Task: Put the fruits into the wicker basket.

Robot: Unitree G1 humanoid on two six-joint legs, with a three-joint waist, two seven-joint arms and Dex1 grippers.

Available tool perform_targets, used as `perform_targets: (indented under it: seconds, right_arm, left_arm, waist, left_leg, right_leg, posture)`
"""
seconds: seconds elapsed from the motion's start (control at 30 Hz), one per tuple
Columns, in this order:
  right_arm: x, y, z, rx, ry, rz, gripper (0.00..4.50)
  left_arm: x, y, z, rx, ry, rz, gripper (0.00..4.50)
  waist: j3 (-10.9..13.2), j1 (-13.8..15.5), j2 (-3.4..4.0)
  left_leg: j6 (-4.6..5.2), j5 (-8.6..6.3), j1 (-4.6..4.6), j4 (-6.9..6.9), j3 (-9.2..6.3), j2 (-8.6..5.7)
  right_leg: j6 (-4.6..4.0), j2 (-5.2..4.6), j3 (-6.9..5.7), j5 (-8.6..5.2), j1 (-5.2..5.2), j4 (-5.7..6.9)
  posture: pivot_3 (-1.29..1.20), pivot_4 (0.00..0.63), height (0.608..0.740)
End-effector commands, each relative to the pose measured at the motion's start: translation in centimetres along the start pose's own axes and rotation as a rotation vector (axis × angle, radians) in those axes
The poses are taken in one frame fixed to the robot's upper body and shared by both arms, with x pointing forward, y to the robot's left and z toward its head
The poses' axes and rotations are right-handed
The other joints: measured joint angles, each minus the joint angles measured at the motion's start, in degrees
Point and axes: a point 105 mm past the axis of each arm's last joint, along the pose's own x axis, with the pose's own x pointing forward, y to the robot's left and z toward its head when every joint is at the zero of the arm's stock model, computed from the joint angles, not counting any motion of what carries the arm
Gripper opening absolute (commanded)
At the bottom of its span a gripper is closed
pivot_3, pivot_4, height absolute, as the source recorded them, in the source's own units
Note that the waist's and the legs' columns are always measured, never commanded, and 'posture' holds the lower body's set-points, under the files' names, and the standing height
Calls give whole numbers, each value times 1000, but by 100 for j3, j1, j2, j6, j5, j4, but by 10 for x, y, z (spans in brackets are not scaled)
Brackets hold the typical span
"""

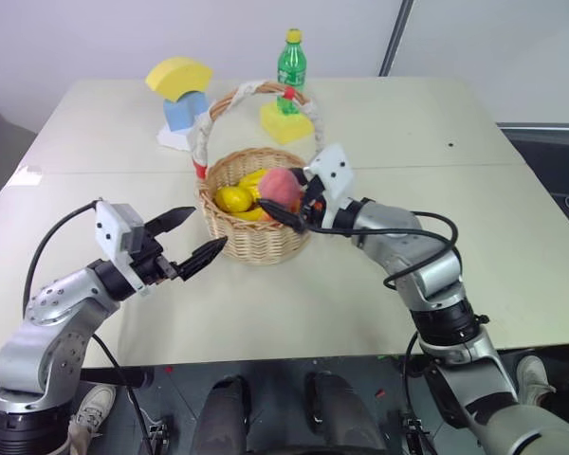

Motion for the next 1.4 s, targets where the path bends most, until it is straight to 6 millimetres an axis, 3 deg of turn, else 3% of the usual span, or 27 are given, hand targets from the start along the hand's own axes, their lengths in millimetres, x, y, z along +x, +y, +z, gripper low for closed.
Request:
perform_targets:
  seconds: [0.03, 0.2, 0.3, 0.37, 0.47, 0.7, 0.8, 0.83, 1.03, 1.2, 1.4]
  right_arm:
    - [-8, -1, 29, -83, -110, -12, 4451]
    - [-48, 7, 41, -49, -201, 83, 4451]
    - [-63, -4, 38, 17, -206, 48, 4451]
    - [-72, -21, 32, 49, -200, -33, 4451]
    - [-64, -49, 17, 69, -151, -169, 4451]
    - [-20, -58, 3, 113, -146, -189, 4451]
    - [-13, -65, 1, 163, -169, -216, 3698]
    - [-12, -65, 1, 172, -176, -219, 3060]
    - [-18, -63, 10, 156, -227, -210, 191]
    - [-41, -77, 25, 94, -275, -276, 148]
    - [-116, -143, 35, -43, -243, -648, 148]
  left_arm:
    - [1, -8, 12, 37, -47, -13, 4500]
    - [3, -8, 10, 28, -51, -15, 4500]
    - [5, -8, 10, 21, -57, -21, 4500]
    - [7, -9, 10, 17, -63, -29, 4500]
    - [11, -11, 10, 12, -73, -39, 4500]
    - [12, -12, 12, 20, -82, -40, 4500]
    - [11, -12, 15, 29, -87, -28, 4500]
    - [11, -12, 15, 30, -89, -25, 4500]
    - [10, -15, 12, 22, -87, -26, 4500]
    - [16, -17, 12, 19, -95, -46, 4500]
    - [23, -17, 13, 16, -105, -83, 4500]
  waist:
    - [0, -12, 0]
    - [0, 6, 0]
    - [0, -12, 0]
    - [0, -47, 0]
    - [-1, -67, -1]
    - [0, -69, 1]
    - [0, -32, 0]
    - [0, -26, 1]
    - [0, -49, 1]
    - [1, -39, 2]
    - [2, 3, 2]
  left_leg:
    - [0, 0, 1, 0, 0, 0]
    - [0, 0, 2, -1, -6, 4]
    - [0, 0, 4, 1, -6, 4]
    - [0, 0, 8, 2, -6, 4]
    - [0, 0, 17, 2, -6, 8]
    - [1, 1, 19, -3, -6, 13]
    - [1, 1, 14, -3, -8, 13]
    - [1, 1, 9, -1, -9, 11]
    - [1, 1, 6, 0, -7, 10]
    - [1, 0, 6, -1, -9, 12]
    - [1, 1, 2, 2, -6, 8]
  right_leg:
    - [0, 2, 0, 0, 0, 1]
    - [2, 10, -2, -1, 2, 3]
    - [2, 11, -2, -1, 5, 2]
    - [-1, 11, -1, 1, 6, 4]
    - [-5, 18, 0, 3, 9, 6]
    - [-4, 31, 3, 3, 5, 9]
    - [-2, 31, 3, 3, 5, 9]
    - [-2, 29, 2, 3, 5, 7]
    - [-2, 24, 3, 3, 4, 4]
    - [-3, 29, 2, 3, 0, 8]
    - [-3, 23, 3, 2, 1, 3]
  posture:
    - [0, 150, 740]
    - [0, 150, 740]
    - [0, 150, 740]
    - [0, 150, 740]
    - [0, 150, 740]
    - [0, 150, 740]
    - [0, 150, 740]
    - [0, 150, 740]
    - [0, 150, 740]
    - [0, 150, 740]
    - [0, 150, 740]
